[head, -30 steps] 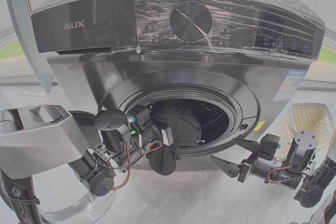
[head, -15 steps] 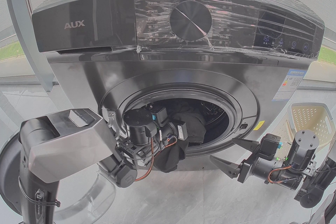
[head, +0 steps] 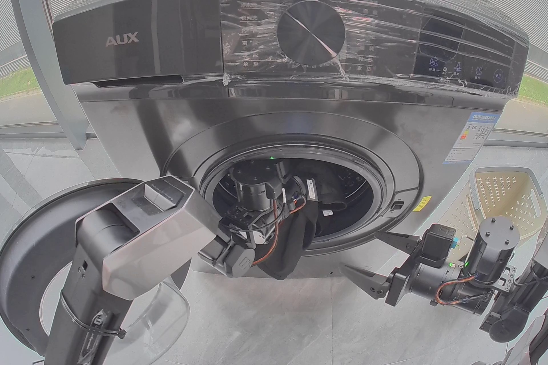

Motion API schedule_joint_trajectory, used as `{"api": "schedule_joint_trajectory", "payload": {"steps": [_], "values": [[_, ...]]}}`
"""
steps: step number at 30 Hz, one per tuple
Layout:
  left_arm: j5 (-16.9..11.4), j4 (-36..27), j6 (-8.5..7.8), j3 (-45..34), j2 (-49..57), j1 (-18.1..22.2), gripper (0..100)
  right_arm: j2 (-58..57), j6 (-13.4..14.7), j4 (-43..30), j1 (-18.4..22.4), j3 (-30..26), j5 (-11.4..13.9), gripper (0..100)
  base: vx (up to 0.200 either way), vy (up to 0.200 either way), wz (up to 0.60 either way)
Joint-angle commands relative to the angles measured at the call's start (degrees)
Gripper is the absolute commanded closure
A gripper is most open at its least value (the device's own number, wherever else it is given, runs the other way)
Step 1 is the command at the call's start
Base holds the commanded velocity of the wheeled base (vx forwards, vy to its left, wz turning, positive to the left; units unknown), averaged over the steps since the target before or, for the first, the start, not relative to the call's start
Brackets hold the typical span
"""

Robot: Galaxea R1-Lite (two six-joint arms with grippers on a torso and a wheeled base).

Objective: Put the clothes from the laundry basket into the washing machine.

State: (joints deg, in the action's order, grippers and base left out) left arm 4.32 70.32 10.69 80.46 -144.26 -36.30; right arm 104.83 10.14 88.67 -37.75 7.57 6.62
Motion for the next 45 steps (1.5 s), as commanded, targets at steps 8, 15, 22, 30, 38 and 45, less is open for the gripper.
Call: {"api": "schedule_joint_trajectory", "payload": {"steps": [8,15,22,30,38,45], "values": [[5.4,-8.1,-1.37,20.6,-10.4,3.0,100,0.2,0.0,0.0,-2.4,-1.7,0.0,0,0.0,0.0,0.0],[6.9,-10.8,-1.55,28.4,-12.7,3.3,100,0.6,0.0,-0.1,-2.4,-1.7,0.1,0,0.0,0.0,0.0],[6.9,-11.4,-1.11,28.4,-12.1,3.2,0,0.6,0.0,-0.1,-2.4,-1.7,0.1,0,0.0,0.0,0.0],[5.3,-18.7,-1.55,15.2,-2.2,2.6,0,0.5,0.0,0.0,-2.4,-1.6,0.1,0,0.0,0.0,0.0],[2.3,-29.1,-2.08,6.3,5.0,1.9,0,0.2,0.0,0.0,-2.4,-1.6,0.1,0,0.0,0.0,0.0],[0.8,-31.9,-4.54,-0.4,7.0,1.6,0,0.2,-0.1,0.0,-2.5,-1.5,0.1,0,0.0,0.0,0.0]]}}
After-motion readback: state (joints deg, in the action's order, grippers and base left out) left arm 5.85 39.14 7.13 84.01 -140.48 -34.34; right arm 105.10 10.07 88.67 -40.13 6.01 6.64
